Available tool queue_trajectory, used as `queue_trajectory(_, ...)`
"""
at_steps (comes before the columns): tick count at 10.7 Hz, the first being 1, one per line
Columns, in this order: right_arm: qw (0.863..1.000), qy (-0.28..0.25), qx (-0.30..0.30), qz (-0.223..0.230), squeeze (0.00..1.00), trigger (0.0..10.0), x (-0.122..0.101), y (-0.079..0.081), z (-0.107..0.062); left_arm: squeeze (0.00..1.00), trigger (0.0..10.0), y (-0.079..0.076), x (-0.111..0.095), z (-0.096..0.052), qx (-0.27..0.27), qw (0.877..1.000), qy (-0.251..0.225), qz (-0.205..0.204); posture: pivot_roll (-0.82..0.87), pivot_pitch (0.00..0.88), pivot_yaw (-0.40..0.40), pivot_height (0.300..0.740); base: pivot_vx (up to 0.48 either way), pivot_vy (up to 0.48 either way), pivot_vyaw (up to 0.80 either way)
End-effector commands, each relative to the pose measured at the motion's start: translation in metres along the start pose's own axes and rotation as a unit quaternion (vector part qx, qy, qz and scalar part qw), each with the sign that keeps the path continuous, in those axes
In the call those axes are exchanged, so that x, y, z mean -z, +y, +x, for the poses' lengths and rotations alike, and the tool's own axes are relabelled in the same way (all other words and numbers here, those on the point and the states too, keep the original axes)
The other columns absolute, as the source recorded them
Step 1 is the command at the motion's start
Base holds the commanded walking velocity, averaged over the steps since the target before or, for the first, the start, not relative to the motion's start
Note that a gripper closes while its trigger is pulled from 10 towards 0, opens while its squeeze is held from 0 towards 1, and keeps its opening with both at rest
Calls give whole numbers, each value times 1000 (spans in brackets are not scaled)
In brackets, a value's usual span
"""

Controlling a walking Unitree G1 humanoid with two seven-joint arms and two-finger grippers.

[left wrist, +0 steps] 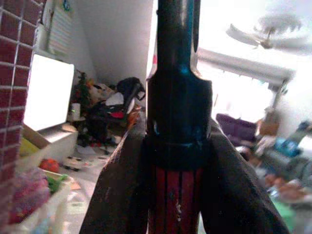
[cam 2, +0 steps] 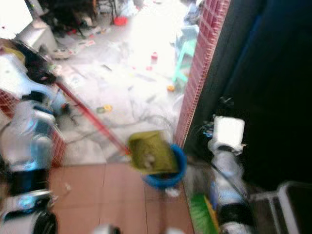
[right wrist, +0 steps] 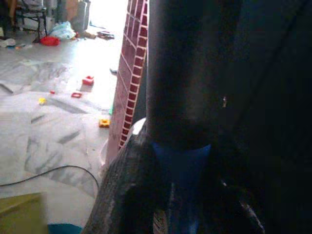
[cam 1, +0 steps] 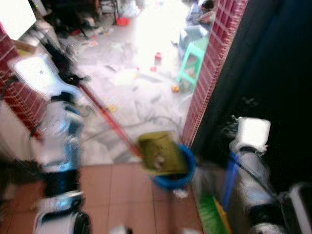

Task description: Sweep floor

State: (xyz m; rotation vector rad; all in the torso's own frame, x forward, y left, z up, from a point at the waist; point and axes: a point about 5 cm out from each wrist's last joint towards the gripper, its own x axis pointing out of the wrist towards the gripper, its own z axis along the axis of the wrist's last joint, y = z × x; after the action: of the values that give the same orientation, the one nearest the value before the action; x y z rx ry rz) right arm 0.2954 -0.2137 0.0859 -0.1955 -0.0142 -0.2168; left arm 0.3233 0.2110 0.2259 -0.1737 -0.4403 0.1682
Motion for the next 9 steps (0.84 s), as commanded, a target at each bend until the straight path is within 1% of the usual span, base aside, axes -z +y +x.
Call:
queue_trajectory(1, 1000, -18, 13, -3, 0, 10000, -8, -10, 3, 0, 10000, -15, -16, 3, 28, 998, -49, 9, -100, 0, 5, 740, 0, 0, 0)
queue_trajectory(3, 1000, -17, 13, -3, 0, 10000, -8, -10, 4, 0, 10000, -29, -10, 1, 57, 997, -43, 17, -99, 0, 4, 740, 0, 0, 0)
queue_trajectory(5, 1000, -16, 10, -1, 0, 10000, -8, -7, 4, 0, 10000, -52, 0, -4, 89, 995, -42, 17, -95, 0, 4, 740, 0, 0, 0)
queue_trajectory(6, 1000, -17, 10, -1, 0, 10000, -8, -6, 5, 0, 10000, -59, 2, -5, 103, 994, -44, 18, -96, 0, 4, 740, 0, 0, 0)
queue_trajectory(7, 1000, -17, 10, 0, 0, 10000, -8, -6, 6, 0, 10000, -73, 5, -5, 132, 990, -46, 18, -94, 0, 6, 740, 0, 0, 0)
queue_trajectory(8, 1000, -18, 10, 1, 0, 10000, -9, -4, 6, 0, 10000, -99, 12, -13, 208, 977, -46, 23, -97, 0, 10, 740, 0, 0, 0)
queue_trajectory(9, 1000, -18, 11, 3, 0, 10000, -9, -3, 6, 0, 10000, -117, 19, -22, 271, 962, -38, 20, -99, 0, 15, 740, 0, 0, 0)
